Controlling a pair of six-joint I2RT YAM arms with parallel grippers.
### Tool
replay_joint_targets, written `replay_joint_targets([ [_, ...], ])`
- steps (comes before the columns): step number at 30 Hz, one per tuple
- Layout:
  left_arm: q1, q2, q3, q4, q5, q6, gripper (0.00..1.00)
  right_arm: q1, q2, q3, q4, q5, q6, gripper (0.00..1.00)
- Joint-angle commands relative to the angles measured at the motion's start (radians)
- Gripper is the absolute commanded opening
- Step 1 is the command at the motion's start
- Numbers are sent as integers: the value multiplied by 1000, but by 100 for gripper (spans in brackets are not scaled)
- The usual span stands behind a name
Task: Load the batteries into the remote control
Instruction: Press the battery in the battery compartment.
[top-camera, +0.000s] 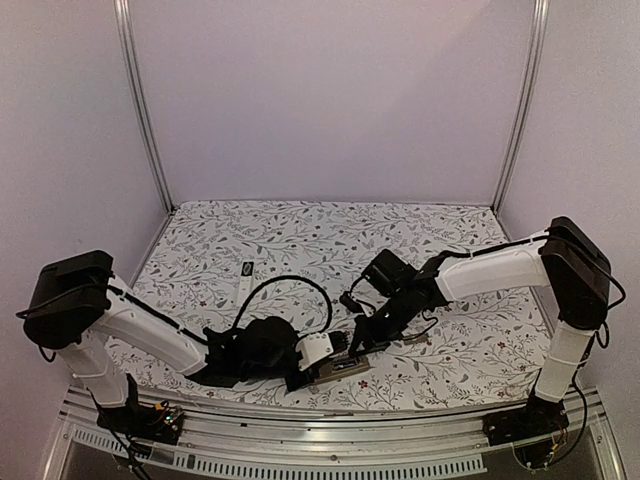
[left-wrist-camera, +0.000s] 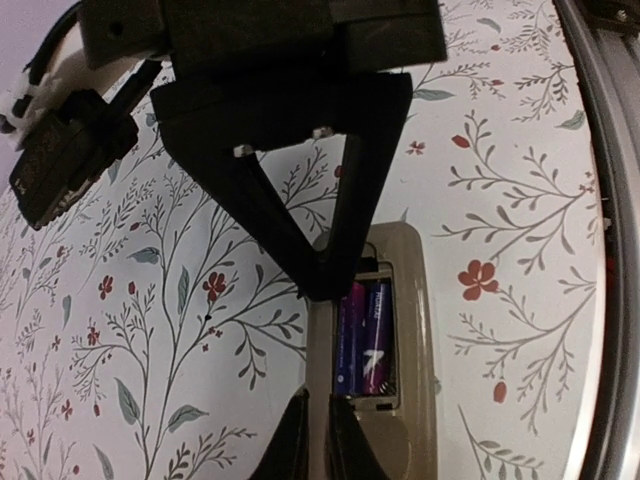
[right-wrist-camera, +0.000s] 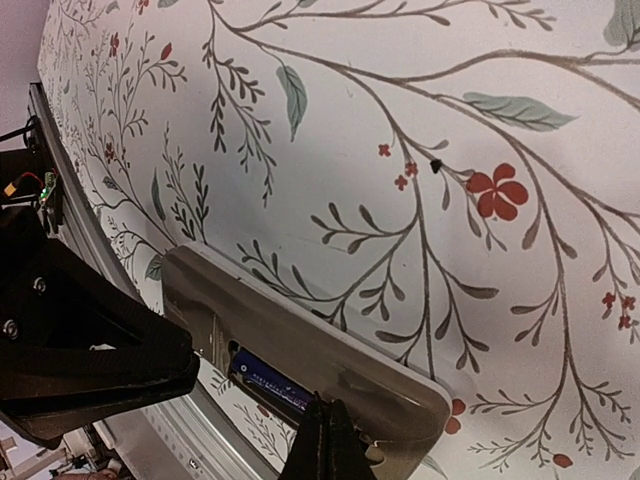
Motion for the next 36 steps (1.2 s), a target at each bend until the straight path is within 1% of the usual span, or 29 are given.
replay_joint_targets([
  [1, 15, 36, 32, 9, 6, 14, 8, 6, 26, 27, 14, -32, 13, 0],
  [6, 13, 62, 36, 12, 17, 24, 8, 8, 21, 18, 27, -58, 14, 0],
  [17, 13, 93, 45, 13, 32, 14, 8, 8, 17, -2, 37, -66, 14, 0],
  [23, 13, 102, 46, 7, 37, 12, 8, 8, 45, 17, 17, -40, 1, 0],
  [36, 12, 140, 49, 4, 60, 2, 8, 7, 53, -7, 2, -2, -13, 0],
])
